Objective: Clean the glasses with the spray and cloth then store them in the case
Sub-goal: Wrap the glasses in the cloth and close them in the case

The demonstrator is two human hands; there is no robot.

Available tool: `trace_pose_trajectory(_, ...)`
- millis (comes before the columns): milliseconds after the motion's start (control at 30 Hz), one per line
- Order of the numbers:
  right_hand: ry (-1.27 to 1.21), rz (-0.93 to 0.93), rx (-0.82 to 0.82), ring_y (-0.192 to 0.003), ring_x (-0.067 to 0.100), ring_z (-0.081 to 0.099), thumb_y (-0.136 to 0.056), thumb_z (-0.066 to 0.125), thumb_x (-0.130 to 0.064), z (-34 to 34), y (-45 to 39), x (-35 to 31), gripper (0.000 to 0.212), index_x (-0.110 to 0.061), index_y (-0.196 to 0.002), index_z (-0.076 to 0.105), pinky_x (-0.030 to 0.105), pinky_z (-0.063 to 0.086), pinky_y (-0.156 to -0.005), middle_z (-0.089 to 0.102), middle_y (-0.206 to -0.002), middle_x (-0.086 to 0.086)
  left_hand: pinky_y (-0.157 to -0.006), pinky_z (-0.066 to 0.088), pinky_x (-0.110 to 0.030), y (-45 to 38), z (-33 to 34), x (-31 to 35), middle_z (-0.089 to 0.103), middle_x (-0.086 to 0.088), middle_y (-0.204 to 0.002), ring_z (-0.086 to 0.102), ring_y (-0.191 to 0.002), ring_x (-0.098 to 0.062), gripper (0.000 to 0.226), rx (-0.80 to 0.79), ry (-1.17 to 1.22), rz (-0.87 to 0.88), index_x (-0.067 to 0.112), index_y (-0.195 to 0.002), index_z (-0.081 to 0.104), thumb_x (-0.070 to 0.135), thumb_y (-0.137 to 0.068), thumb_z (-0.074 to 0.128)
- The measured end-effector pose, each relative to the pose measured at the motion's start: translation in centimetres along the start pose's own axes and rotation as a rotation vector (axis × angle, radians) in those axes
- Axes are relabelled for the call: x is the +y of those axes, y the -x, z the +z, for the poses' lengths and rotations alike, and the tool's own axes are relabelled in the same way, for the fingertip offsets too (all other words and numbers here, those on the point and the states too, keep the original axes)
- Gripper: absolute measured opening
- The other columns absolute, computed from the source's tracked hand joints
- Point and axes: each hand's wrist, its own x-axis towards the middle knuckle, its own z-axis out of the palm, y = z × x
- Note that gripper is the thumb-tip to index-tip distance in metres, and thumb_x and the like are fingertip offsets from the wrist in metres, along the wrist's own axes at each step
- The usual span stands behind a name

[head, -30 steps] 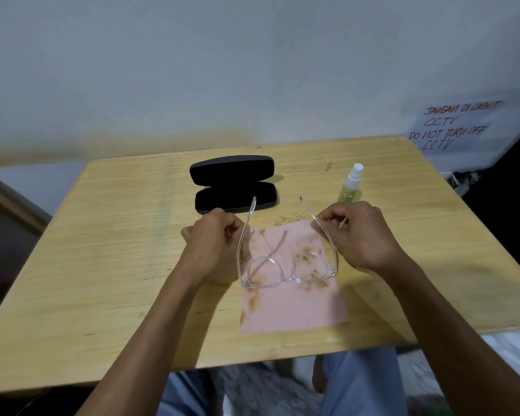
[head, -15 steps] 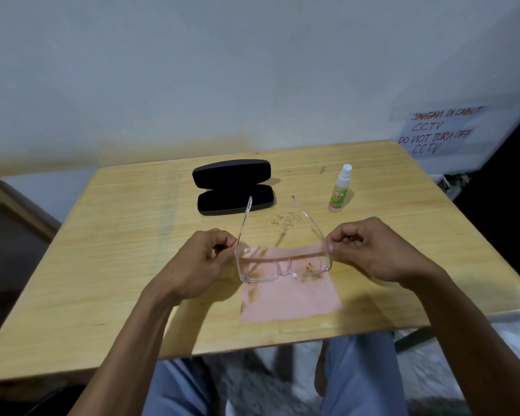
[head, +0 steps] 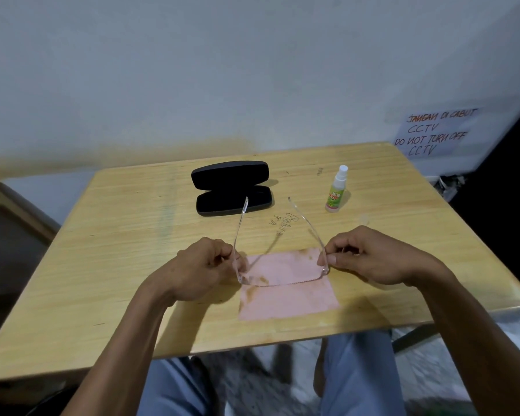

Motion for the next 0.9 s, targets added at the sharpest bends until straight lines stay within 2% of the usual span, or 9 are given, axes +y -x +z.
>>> trace_pose_trajectory(100, -0.018, 0.028, 0.118, -0.058, 0.012, 0.048, -0.093, 0.068, -0.022, 0.0, 0.6, 0.8, 0.011, -0.028, -0.090, 0.077, 0.023, 0.040, -0.059, 0.062, -0.065, 0.005, -0.091, 0.044, -0.048, 0.2, -0.1, 0.0, 0.069, 0.014, -0.082, 0.060, -0.081, -0.006, 0.020, 0.124, -0.108, -0.047, 0.031, -0.079, 0.070, 0.027, -0.093, 0.056)
trace_pose_trajectory(200, 0.007, 0.032, 0.354, -0.057, 0.008, 0.053, -0.085, 0.076, -0.023, 0.7, 2.4, 1.7, 0.006, -0.028, -0.083, 0.074, 0.022, 0.045, -0.056, 0.067, -0.066, -0.016, -0.081, 0.029, -0.037, 2.2, 0.3, 0.7, 0.061, 0.017, -0.079, 0.052, -0.077, 0.001, 0.021, 0.384, -0.339, -0.131, 0.035, -0.073, 0.060, 0.032, -0.093, 0.057)
trace_pose_trajectory(267, 0.087, 0.003, 0.419, -0.056, 0.007, 0.056, -0.081, 0.079, -0.022, 2.2, 3.8, 1.8, 0.007, -0.028, -0.080, 0.075, 0.020, 0.045, -0.055, 0.068, -0.068, -0.018, -0.079, 0.024, -0.035, 4.1, 1.3, 0.7, 0.059, 0.017, -0.078, 0.049, -0.077, 0.005, 0.023, 0.474, -0.368, -0.120, 0.037, -0.069, 0.057, 0.034, -0.092, 0.059)
trace_pose_trajectory(400, 0.293, -0.190, 0.431, -0.071, -0.004, 0.062, -0.078, 0.080, -0.033, 5.4, 5.0, 2.3, 0.012, -0.025, -0.086, 0.079, 0.009, 0.043, -0.065, 0.068, -0.077, -0.013, -0.079, 0.026, -0.038, 6.5, 4.4, 0.3, 0.054, 0.018, -0.078, 0.050, -0.082, -0.003, 0.013, 0.452, -0.355, 0.014, 0.043, -0.072, 0.065, 0.051, -0.081, 0.059)
trace_pose_trajectory(533, 0.304, -0.227, 0.434, -0.070, 0.005, 0.061, -0.077, 0.073, -0.042, 6.6, 4.7, 2.9, 0.023, -0.025, -0.092, 0.079, 0.035, 0.053, -0.062, 0.065, -0.079, -0.012, -0.069, 0.020, -0.036, 5.4, 6.8, -1.3, 0.046, 0.027, -0.074, 0.049, -0.078, -0.001, 0.024, 0.448, -0.349, 0.029, 0.048, -0.081, 0.072, 0.066, -0.076, 0.057)
trace_pose_trajectory(600, 0.338, -0.247, 0.486, -0.070, 0.012, 0.062, -0.078, 0.075, -0.040, 7.0, 4.5, 3.0, 0.015, -0.028, -0.086, 0.075, 0.039, 0.053, -0.060, 0.064, -0.079, -0.012, -0.070, 0.032, -0.049, 4.4, 7.3, -2.8, 0.046, 0.031, -0.073, 0.046, -0.071, -0.001, 0.028, 0.452, -0.276, 0.067, 0.048, -0.084, 0.067, 0.071, -0.082, 0.051)
trace_pose_trajectory(633, 0.363, -0.257, 0.506, -0.070, 0.013, 0.062, -0.079, 0.074, -0.039, 7.1, 4.4, 3.0, 0.012, -0.028, -0.083, 0.073, 0.040, 0.053, -0.059, 0.063, -0.078, -0.011, -0.073, 0.034, -0.055, 4.2, 7.5, -3.1, 0.048, 0.030, -0.076, 0.045, -0.072, -0.004, 0.031, 0.428, -0.303, 0.068, 0.044, -0.080, 0.066, 0.068, -0.085, 0.047)
trace_pose_trajectory(733, 0.450, -0.299, 0.559, -0.071, 0.014, 0.059, -0.084, 0.065, -0.035, 7.6, 4.3, 2.5, 0.014, -0.023, -0.079, 0.068, 0.041, 0.052, -0.055, 0.061, -0.079, -0.008, -0.077, 0.025, -0.039, 4.9, 7.7, -0.9, 0.053, 0.021, -0.081, 0.045, -0.083, -0.004, 0.028, 0.512, -0.400, 0.090, 0.034, -0.072, 0.068, 0.048, -0.085, 0.048)
trace_pose_trajectory(900, 0.540, -0.392, 0.720, -0.074, 0.019, 0.057, -0.087, 0.069, -0.019, 7.2, 3.7, 1.0, 0.008, -0.014, -0.082, 0.069, 0.037, 0.049, -0.057, 0.061, -0.081, -0.001, -0.081, 0.018, -0.033, 4.5, 7.6, 0.6, 0.054, 0.010, -0.079, 0.053, -0.079, -0.013, 0.004, 0.717, -0.408, 0.184, 0.026, -0.080, 0.072, 0.024, -0.081, 0.075)
